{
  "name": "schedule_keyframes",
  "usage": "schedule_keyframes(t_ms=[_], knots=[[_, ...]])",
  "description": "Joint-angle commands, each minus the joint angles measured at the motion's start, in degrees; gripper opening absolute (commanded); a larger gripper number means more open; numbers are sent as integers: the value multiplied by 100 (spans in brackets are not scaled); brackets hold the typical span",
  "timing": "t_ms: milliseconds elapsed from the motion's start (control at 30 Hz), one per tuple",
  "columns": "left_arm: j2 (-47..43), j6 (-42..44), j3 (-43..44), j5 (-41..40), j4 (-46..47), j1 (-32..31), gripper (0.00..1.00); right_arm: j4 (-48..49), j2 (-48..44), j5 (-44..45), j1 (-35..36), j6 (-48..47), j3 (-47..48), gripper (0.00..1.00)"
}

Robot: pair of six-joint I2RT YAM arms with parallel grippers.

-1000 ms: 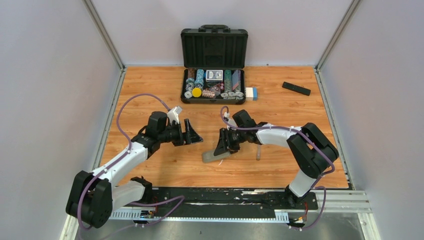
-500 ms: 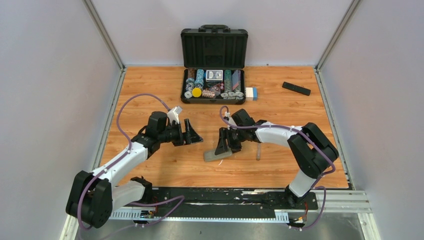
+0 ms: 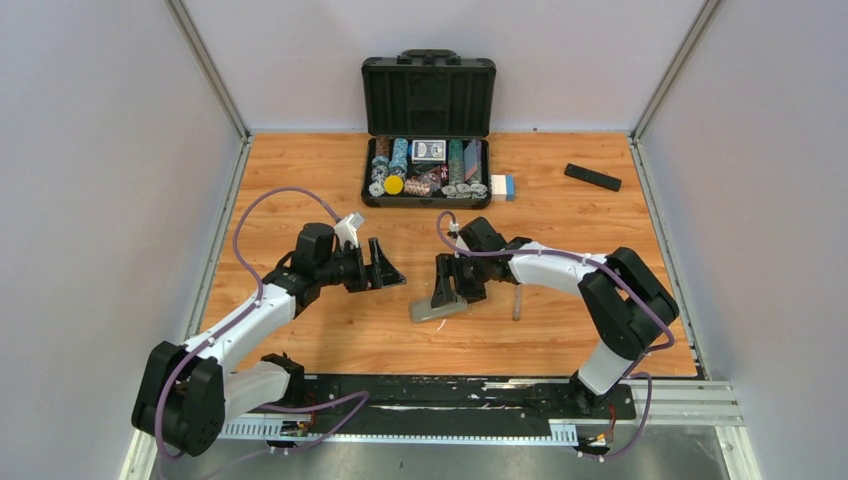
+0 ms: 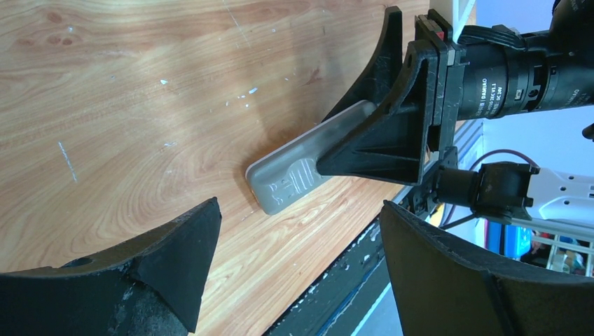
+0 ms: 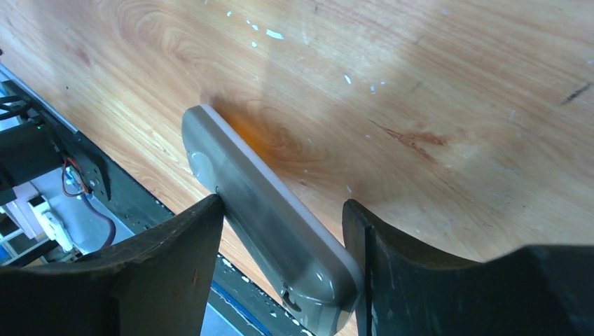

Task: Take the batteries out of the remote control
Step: Place the remote control at the center of the board.

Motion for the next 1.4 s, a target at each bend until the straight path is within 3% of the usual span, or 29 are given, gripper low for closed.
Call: schedule_keyframes(t_ms=[0, 267, 433, 733, 1067, 1233, 1367], knots=[[-38, 61, 220, -16, 11, -27, 91, -415, -101, 591, 41, -256, 97, 63], [-38, 53, 292, -11, 5, -26, 92, -554, -184, 852, 82, -304, 123, 65], [21, 61, 272, -7, -3, -26, 92, -657, -282, 1017, 85, -463, 127, 74], [-34, 58, 232, -41, -1, -26, 93, -854, -664, 1279, 84, -606, 144, 77], [-157, 70, 285, -108, 32, -26, 100, -897, -2005, 2101, 86, -718, 143, 80], [-295, 152, 362, -547, -192, -55, 100, -313, -2852, 2557, 85, -347, -263, 86], [-509, 489, 579, -1731, -936, -265, 100, 293, -3269, 2797, 85, 207, -806, 92]])
